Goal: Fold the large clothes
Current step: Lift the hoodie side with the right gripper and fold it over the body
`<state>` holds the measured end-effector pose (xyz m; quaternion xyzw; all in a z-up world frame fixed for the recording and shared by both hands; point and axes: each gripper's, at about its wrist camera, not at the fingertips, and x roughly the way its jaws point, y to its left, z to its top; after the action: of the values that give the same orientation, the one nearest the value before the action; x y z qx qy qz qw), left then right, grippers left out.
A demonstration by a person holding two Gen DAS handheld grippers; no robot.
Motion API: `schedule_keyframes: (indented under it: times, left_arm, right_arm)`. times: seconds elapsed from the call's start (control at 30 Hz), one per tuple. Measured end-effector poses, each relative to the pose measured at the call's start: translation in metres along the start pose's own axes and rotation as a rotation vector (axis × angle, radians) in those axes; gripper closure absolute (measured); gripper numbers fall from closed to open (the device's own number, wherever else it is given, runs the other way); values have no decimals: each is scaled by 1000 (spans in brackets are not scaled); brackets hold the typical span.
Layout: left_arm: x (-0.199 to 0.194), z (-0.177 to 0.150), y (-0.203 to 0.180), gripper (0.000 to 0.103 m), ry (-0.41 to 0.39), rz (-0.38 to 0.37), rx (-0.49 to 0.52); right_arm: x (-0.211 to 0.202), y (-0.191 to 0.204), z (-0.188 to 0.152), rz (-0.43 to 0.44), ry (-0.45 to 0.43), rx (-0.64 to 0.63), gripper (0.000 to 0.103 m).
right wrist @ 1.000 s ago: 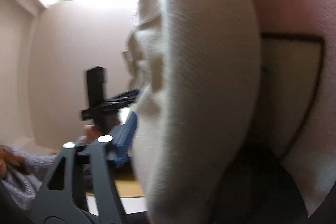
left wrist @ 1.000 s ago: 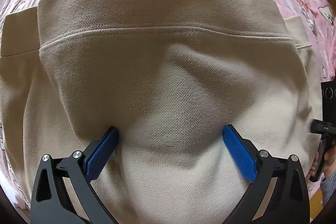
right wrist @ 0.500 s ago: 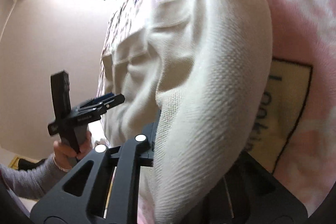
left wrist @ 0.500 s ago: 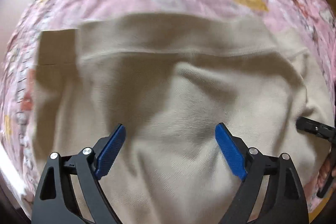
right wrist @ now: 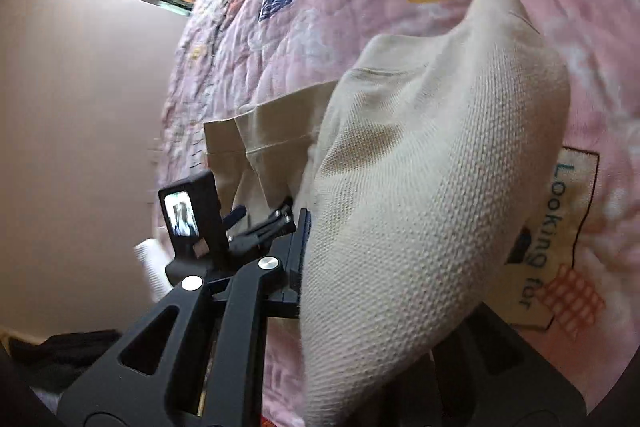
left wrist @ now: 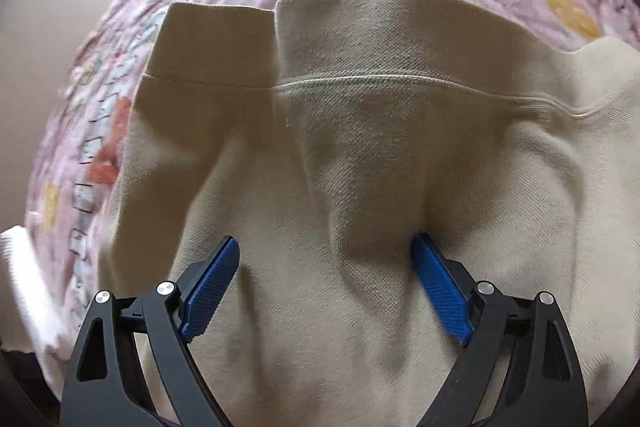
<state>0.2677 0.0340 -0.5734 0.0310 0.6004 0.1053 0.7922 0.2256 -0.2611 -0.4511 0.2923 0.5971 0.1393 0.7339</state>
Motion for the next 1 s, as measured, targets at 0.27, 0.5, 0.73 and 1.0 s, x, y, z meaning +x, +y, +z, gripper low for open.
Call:
schedule_keyframes:
  times: [0.27, 0.5, 0.73, 1.0]
  left_arm:
    - [-33, -21, 103, 21, 21, -180, -137]
    - [-10, -52, 200, 20, 71, -188, -219]
    - [37, -83, 248, 17, 170, -396, -394]
    - [47, -86, 235, 8, 126, -398, -339]
  right_arm:
    - [67, 155, -31, -389, 10, -287, 92]
    - [170, 231, -73, -729, 7, -478, 90]
    - [248, 249, -115, -959, 33, -641, 84]
    - [275, 266, -121, -766, 92, -579, 79]
